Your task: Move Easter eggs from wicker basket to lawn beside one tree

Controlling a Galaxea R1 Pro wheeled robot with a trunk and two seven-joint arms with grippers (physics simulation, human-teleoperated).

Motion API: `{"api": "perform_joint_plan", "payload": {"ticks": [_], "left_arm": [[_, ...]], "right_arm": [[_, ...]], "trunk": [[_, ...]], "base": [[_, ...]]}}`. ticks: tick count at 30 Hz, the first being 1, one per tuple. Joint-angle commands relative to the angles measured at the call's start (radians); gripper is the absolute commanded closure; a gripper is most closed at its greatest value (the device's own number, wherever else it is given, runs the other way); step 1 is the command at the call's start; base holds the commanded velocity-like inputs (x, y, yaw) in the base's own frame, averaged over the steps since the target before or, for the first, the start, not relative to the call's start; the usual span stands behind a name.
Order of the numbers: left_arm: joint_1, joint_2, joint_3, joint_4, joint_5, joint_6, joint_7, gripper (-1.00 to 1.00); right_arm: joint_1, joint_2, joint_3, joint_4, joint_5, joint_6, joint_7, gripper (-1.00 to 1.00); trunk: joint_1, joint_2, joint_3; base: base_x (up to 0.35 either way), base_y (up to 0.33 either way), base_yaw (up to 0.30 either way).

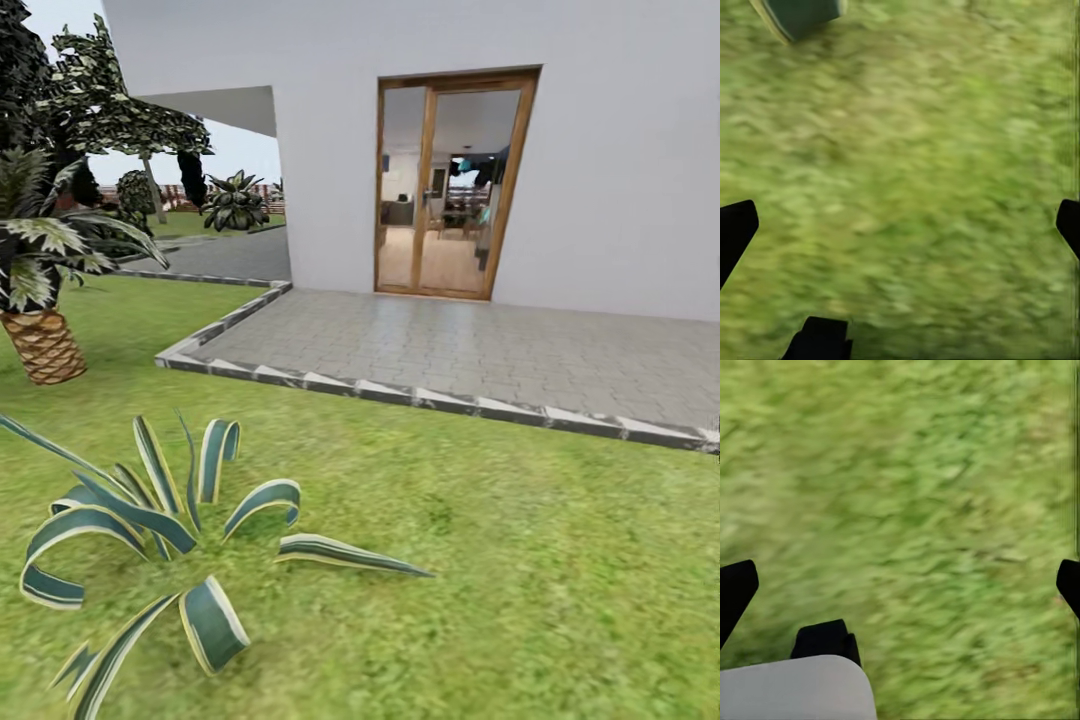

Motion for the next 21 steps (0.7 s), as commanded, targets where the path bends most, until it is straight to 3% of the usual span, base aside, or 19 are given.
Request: {"api": "perform_joint_plan", "payload": {"ticks": [1, 5, 15, 21], "left_arm": [[0.000, -0.001, 0.002, 0.000, 0.008, -0.003, 0.000, -1.00], [0.000, -0.001, 0.002, 0.000, 0.008, -0.003, -0.001, -1.00], [-0.001, -0.001, 0.002, 0.000, 0.008, -0.002, -0.001, -1.00], [-0.001, -0.001, 0.002, 0.001, 0.008, -0.002, -0.001, -1.00]], "right_arm": [[-0.001, 0.000, -0.002, 0.001, 0.001, -0.003, 0.001, -1.00], [-0.001, 0.000, -0.002, 0.002, 0.000, -0.003, 0.001, -1.00], [-0.001, 0.000, -0.002, 0.002, -0.001, -0.003, -0.002, -1.00], [-0.001, 0.000, -0.002, 0.002, -0.001, -0.003, -0.007, -1.00]], "trunk": [[0.000, 0.000, -0.001], [0.000, 0.000, 0.000], [0.000, 0.000, 0.006], [0.000, 0.000, 0.009]], "base": [[0.204, -0.260, -0.092], [0.139, -0.164, -0.220], [0.015, -0.015, -0.282], [0.187, -0.162, -0.285]]}}
